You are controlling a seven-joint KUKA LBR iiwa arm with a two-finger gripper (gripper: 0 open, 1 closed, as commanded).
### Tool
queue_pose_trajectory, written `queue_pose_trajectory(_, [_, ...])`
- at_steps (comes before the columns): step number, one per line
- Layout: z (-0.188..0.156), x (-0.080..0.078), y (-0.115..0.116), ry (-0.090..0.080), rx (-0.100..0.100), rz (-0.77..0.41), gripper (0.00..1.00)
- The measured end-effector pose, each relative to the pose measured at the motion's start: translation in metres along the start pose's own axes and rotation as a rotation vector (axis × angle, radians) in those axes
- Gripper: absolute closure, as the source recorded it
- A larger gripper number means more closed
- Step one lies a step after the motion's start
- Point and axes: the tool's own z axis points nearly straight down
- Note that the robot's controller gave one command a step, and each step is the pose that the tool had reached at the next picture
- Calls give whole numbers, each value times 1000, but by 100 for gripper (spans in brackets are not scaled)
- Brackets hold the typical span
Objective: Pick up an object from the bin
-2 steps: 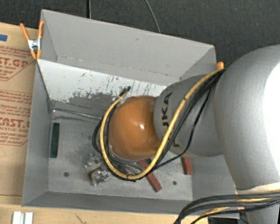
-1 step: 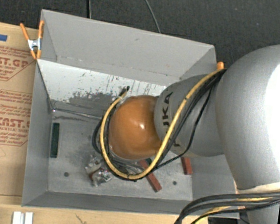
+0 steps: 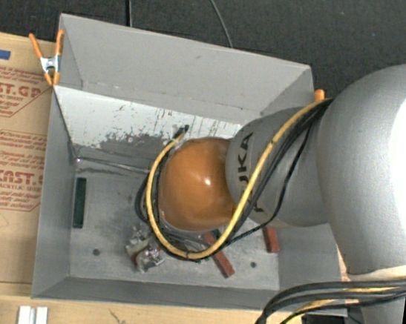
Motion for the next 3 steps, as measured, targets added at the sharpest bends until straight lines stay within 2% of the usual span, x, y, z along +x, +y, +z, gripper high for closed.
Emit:
queue_pose_trajectory(1, [-18, 3, 1, 16, -4, 7, 100])
queue_pose_trajectory(2, [-31, 1, 0, 12, -2, 6, 100])
queue_pose_trajectory(3, [-43, 2, 1, 16, -3, 6, 100])
